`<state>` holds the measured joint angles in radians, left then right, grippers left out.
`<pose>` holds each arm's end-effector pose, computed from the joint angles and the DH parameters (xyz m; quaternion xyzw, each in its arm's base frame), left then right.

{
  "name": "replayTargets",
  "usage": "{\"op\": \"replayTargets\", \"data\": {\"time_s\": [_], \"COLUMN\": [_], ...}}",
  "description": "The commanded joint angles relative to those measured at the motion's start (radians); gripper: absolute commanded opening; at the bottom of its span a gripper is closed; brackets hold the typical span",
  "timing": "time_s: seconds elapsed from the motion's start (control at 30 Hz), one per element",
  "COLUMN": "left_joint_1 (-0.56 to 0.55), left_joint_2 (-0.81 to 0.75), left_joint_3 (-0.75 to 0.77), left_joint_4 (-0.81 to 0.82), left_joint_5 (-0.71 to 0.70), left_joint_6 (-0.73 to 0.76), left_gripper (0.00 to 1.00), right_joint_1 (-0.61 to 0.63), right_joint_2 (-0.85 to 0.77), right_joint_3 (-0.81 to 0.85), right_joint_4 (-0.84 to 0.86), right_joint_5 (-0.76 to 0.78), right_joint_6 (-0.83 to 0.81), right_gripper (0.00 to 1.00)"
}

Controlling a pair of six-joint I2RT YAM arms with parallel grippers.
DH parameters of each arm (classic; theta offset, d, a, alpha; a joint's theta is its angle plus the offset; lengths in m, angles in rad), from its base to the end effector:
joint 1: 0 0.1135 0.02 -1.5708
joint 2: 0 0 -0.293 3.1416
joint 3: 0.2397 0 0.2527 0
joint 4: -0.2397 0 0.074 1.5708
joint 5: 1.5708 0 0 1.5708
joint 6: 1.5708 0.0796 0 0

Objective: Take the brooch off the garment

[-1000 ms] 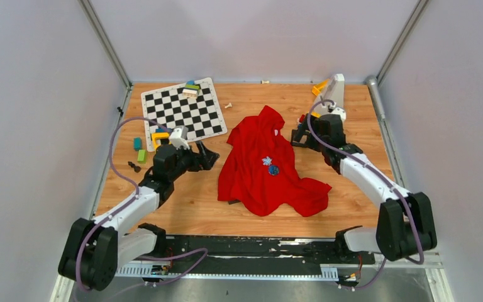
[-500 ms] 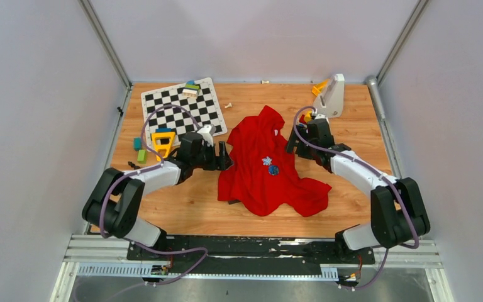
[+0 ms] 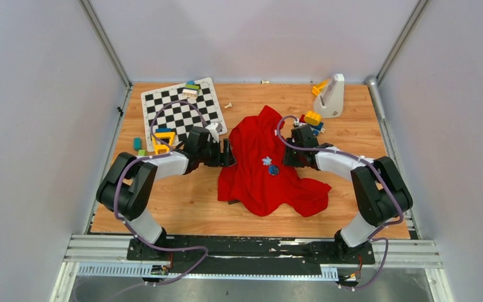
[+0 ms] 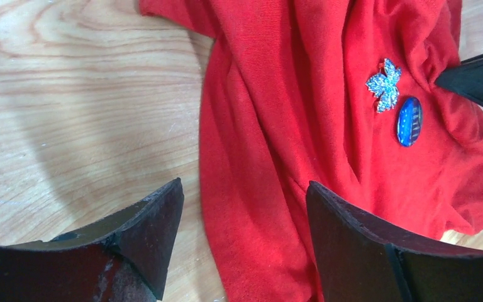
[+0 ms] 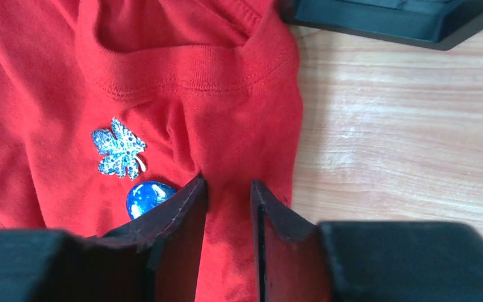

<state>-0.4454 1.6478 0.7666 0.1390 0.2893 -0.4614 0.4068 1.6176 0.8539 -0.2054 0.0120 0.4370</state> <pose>0.3113 -0.1738 0.1528 0.0508 0.9063 -0.2931 0.3003 0.3121 0.1334 0.1531 0.0162 0.9549 0.1161 0.2727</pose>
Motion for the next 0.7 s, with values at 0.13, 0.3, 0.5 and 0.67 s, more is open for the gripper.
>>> {"op": "replayTargets", "data": {"time_s": [0.13,0.3,0.5,0.67], "left_joint_1": [-0.008,-0.009,-0.009,0.009], "left_joint_2": [0.054,0.106,0.141,0.035], "left_joint_3": [0.05,0.091,0.118,0.14], "left_joint_4": [0.005,0.004,-0.002,-0.034], "left_joint_5": [0.058,0.069,0.115,0.062], "left_joint_6": [0.045,0.046,0.056,0.029], "left_gripper": [0.71,0.57,0.06,0.0], "right_joint_1": [0.023,0.024,0.024,0.02], "right_joint_2": [-0.036,-0.13,-0.229,-0.251], "right_joint_3": [0.012,-0.048,-0.105,-0.026], "right_joint_4": [0.022,0.089,0.164,0.098], "right_joint_5": [0.007,0.004,-0.046,-0.014], "right_joint_6": [-0.005,-0.012,-0.021,-0.012], "right_gripper": [0.0,0.0,0.0,0.0]}}
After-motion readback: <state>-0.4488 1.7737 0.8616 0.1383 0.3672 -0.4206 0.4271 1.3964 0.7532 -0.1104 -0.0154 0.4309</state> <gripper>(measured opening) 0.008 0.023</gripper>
